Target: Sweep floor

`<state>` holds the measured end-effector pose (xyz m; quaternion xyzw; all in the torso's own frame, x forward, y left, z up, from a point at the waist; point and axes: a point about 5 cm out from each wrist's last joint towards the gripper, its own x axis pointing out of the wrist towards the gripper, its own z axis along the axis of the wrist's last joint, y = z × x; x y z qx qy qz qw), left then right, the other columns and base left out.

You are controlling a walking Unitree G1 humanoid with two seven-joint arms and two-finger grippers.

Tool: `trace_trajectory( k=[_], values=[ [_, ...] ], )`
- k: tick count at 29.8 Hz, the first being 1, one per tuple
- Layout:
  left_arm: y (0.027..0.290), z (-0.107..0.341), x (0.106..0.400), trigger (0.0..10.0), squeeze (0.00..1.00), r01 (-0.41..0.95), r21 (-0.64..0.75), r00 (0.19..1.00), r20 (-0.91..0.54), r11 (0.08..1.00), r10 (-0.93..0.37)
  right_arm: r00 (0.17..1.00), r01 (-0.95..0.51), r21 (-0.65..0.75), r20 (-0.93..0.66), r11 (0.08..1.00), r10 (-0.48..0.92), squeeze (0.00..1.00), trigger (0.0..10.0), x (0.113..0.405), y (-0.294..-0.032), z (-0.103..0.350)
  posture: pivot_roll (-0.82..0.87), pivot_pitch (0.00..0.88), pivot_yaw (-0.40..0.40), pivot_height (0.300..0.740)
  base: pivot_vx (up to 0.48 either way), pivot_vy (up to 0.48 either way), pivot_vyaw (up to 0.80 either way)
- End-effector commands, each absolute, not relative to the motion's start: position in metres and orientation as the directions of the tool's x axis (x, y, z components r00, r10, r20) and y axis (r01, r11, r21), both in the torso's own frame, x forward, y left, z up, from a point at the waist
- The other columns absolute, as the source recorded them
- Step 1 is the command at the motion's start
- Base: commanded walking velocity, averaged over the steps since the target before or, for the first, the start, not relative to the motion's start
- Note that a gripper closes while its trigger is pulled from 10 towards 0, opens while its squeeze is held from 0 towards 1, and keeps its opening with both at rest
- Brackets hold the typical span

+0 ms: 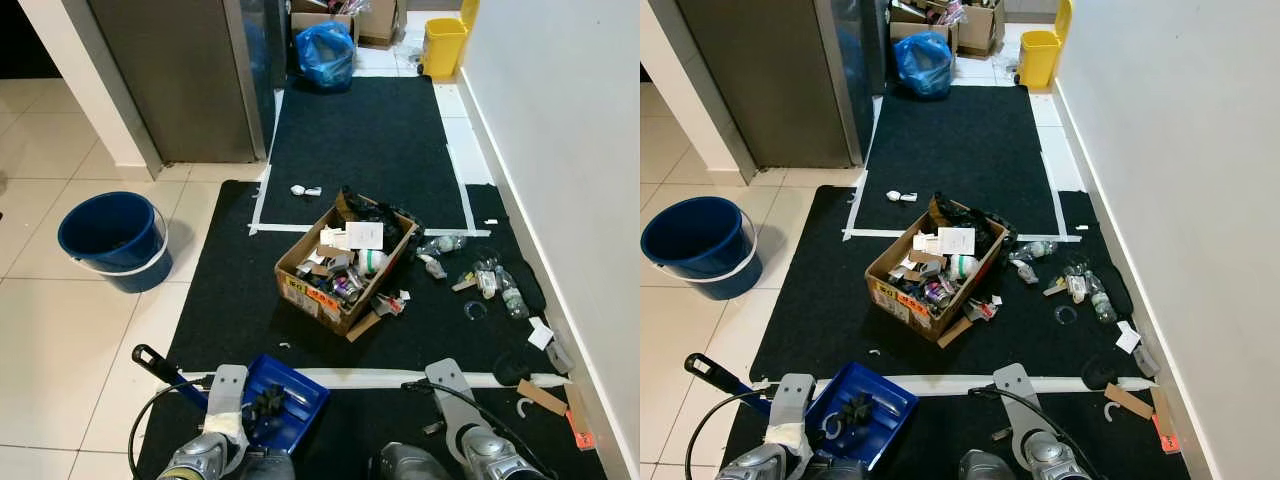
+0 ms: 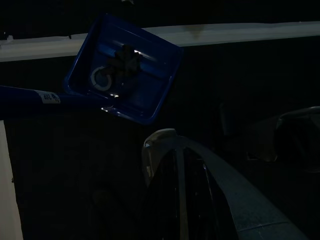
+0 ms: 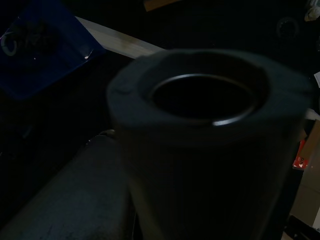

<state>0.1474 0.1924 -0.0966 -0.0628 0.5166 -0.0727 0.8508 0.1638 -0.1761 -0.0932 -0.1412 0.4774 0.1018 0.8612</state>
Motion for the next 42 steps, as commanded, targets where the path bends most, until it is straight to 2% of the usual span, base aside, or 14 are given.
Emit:
trace_trajectory(
  k=[1, 42],
  values=[
    [0.1898, -0.0969, 0.1476, 10.0, 0.0, 0.067, -0.189, 0.45, -0.871, 0.98, -0.198, 0.481, -0.311, -0.156, -0.877, 0.937, 0.014, 0.0, 10.0, 0.1548, -0.1815, -0.0971, 0.17, 0.0, -0.022, 0.74, 0.0, 0.0, 0.0],
    [0.1899, -0.0973, 0.1463, 10.0, 0.0, 0.053, -0.196, 0.452, -0.87, 0.979, -0.199, 0.472, -0.312, -0.148, -0.882, 0.938, 0.018, 0.0, 10.0, 0.1505, -0.179, -0.099, 0.17, 0.0, -0.019, 0.74, 0.0, 0.0, 0.0]
  ],
)
